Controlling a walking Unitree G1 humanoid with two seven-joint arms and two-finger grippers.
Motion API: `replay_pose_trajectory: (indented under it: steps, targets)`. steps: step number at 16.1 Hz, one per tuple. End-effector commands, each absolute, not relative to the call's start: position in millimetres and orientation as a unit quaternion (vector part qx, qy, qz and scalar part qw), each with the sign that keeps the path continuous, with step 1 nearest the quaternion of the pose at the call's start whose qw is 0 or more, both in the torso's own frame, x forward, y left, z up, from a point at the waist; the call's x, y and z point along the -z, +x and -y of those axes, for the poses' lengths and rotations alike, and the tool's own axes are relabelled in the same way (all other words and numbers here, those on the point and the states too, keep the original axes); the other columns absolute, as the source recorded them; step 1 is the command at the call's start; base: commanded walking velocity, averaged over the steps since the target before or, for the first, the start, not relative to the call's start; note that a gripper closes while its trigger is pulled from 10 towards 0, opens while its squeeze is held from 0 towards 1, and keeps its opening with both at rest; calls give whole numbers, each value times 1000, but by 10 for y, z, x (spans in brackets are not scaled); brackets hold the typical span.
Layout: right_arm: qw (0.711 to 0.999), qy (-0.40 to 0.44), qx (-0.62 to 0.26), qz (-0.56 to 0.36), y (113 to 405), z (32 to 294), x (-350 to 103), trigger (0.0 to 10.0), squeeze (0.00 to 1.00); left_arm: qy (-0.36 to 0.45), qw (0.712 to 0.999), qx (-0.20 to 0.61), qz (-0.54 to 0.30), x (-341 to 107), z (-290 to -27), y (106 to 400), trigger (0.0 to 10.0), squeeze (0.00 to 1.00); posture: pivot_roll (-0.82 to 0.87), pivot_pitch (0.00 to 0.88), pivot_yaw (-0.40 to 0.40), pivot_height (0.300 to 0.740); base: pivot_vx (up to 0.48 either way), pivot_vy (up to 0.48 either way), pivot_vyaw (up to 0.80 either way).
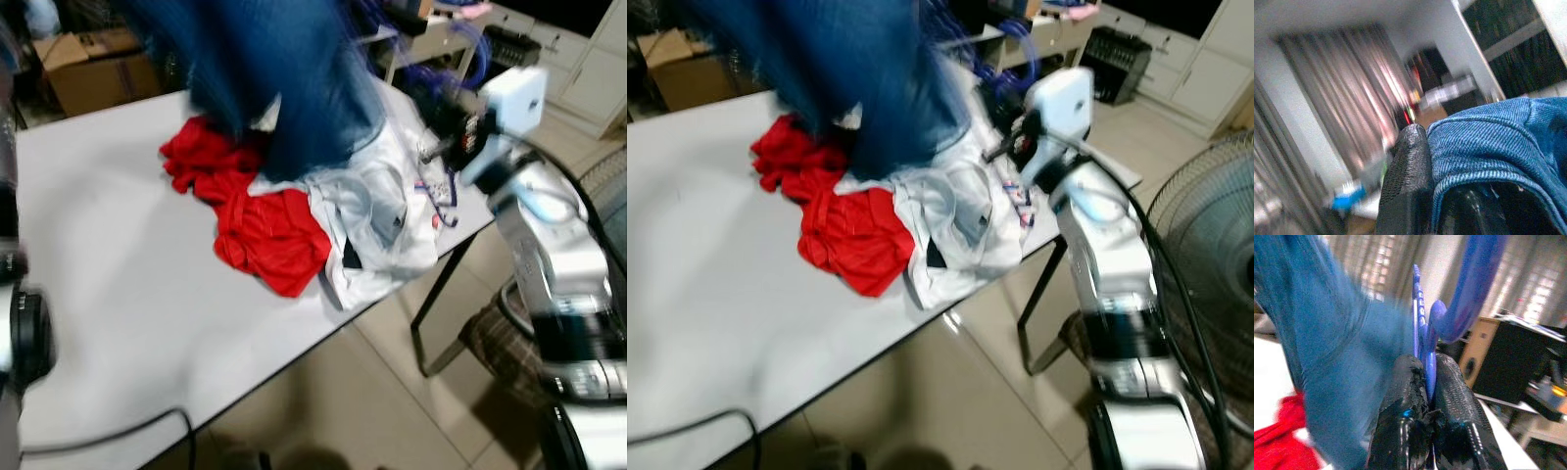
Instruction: Hang hanger
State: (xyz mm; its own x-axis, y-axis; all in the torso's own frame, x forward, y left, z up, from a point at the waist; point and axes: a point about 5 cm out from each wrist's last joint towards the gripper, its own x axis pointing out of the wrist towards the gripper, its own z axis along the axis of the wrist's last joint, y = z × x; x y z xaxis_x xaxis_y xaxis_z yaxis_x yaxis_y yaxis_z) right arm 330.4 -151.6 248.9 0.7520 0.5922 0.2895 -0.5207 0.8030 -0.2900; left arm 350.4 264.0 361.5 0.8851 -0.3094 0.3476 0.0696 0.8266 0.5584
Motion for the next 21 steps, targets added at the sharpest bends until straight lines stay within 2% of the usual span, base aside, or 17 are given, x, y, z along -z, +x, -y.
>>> replay_pose_trajectory:
  steps: [1,2,3,4,7,10,12,13,14,16,18,21]
  targets:
    - [926,-102,-308,193,3268,1533,-2525,10000,0,285,932,110,197,-3566,-2619,3507,0,0,31,0,22,740,0,0,0]
    - [928,-106,-305,187,3229,1595,-2503,10000,0,268,942,144,140,-3319,-2579,3505,0,0,24,0,29,740,0,0,0]
    - [922,-105,-327,178,3102,1638,-2487,10000,0,272,938,214,27,-2823,-2480,3447,0,0,16,0,34,740,0,0,0]
    - [919,-102,-339,177,3055,1634,-2490,10000,0,277,934,227,2,-2704,-2459,3421,0,0,16,0,34,740,0,0,0]
    - [873,-91,-462,124,2660,1409,-2327,10000,0,273,928,239,-88,-2392,-2415,3382,0,0,11,0,32,740,0,0,0]
    - [856,-102,-501,71,2452,1352,-2135,10000,0,241,915,279,-162,-2228,-2384,3275,0,0,2,0,39,740,0,0,0]
    - [855,-109,-504,46,2382,1367,-2078,10000,0,179,935,265,-151,-2239,-2379,3277,0,0,-3,0,41,740,0,0,0]
    - [857,-119,-501,25,2350,1371,-2015,10000,0,92,962,236,-104,-2439,-2350,3357,0,0,-8,0,44,740,0,0,0]
    - [857,-124,-501,16,2332,1358,-1981,10000,0,20,970,230,-75,-2610,-2300,3408,0,0,-9,0,44,740,0,0,0]
    - [855,-124,-504,17,2319,1329,-1991,10000,0,-24,973,222,-55,-2745,-2251,3441,0,0,-7,0,41,740,0,0,0]
    - [866,-123,-484,34,2337,1352,-2065,10000,0,-32,985,161,-45,-2729,-2287,3499,0,0,-8,0,39,740,0,0,0]
    - [868,-127,-479,22,2338,1340,-2019,10000,0,-88,975,200,-46,-2725,-2056,3439,0,0,-13,0,42,740,0,0,0]
